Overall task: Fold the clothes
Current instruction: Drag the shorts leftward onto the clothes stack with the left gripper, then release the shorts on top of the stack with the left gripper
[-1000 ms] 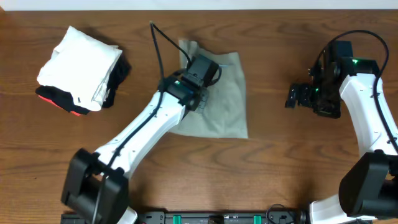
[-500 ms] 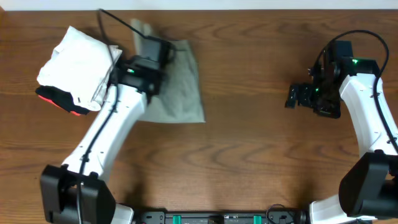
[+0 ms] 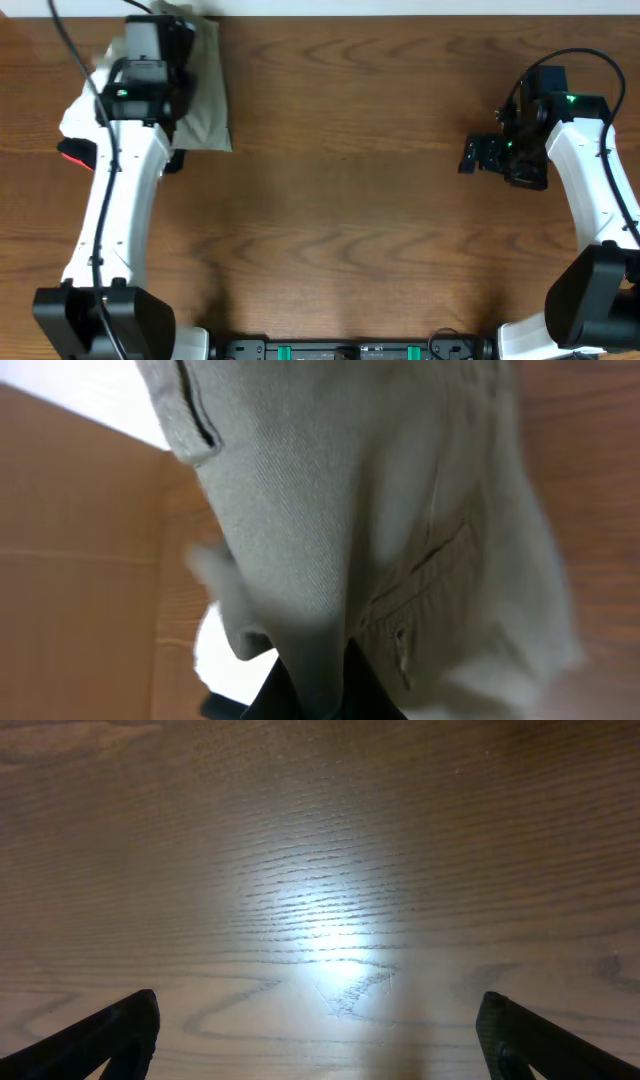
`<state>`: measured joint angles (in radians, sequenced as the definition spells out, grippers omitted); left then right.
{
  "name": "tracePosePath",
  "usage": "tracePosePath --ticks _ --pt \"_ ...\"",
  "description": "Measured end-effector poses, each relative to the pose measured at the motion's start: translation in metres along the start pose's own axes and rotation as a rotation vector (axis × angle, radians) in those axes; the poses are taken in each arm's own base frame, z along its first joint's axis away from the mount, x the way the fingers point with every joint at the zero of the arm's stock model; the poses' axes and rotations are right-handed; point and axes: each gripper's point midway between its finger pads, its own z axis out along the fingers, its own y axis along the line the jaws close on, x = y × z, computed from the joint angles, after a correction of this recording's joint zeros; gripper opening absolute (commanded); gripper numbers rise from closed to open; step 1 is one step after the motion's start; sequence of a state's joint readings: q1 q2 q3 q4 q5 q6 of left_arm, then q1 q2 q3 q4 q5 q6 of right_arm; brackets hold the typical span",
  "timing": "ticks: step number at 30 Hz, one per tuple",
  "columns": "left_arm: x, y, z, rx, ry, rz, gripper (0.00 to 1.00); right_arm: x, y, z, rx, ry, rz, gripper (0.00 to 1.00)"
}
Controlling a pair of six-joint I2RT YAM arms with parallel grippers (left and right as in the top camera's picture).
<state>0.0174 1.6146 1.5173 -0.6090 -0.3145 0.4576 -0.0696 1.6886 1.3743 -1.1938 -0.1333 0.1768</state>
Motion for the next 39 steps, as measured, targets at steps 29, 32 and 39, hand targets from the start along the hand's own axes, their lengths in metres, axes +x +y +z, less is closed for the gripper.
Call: tracePosePath --ticks 29,32,39 --pt "0.086 0.102 0.095 -0.1 0.159 -0.196 0.06 0.0 0.0 0.0 0.0 0.0 0.0 0.99" --pt "0.102 0.112 0.104 -0.106 0.187 -0.226 0.09 0.0 0.0 0.0 0.0 0.0 0.0 0.99" --pt "0.13 0.13 0.117 -0.143 0.231 -0.344 0.93 0.0 0.0 0.0 0.0 0.0 0.0 0.99"
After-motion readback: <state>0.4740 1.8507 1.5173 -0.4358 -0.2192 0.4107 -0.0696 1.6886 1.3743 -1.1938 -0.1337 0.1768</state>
